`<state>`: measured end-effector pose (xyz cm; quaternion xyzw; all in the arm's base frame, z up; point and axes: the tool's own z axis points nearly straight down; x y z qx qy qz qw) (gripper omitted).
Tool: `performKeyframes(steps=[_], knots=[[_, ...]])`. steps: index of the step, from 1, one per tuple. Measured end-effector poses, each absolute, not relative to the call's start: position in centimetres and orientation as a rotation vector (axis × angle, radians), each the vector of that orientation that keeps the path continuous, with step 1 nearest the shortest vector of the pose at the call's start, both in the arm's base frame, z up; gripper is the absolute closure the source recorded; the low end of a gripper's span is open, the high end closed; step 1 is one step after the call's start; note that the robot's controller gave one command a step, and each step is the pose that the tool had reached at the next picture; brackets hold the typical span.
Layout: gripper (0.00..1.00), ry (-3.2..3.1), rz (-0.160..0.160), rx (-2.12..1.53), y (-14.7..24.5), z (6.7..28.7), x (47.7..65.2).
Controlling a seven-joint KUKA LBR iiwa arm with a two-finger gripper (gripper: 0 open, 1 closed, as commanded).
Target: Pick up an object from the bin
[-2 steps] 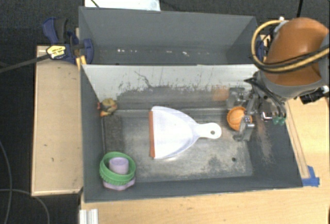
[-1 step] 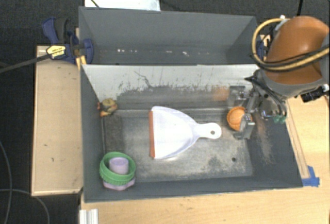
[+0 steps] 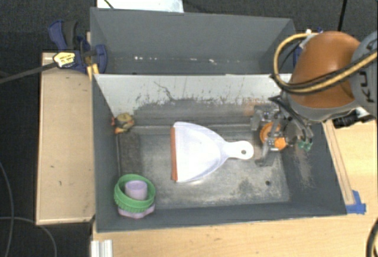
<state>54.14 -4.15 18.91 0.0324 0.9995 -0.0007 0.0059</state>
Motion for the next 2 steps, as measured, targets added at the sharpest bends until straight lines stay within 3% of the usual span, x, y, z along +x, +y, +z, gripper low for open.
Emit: performKeyframes(steps=[1,2], knots=[[0.0,3.137,0.003,0.129,0.1,14.4,52.3],[0.0,3.139,0.001,0.093,1.8,13.8,52.4]])
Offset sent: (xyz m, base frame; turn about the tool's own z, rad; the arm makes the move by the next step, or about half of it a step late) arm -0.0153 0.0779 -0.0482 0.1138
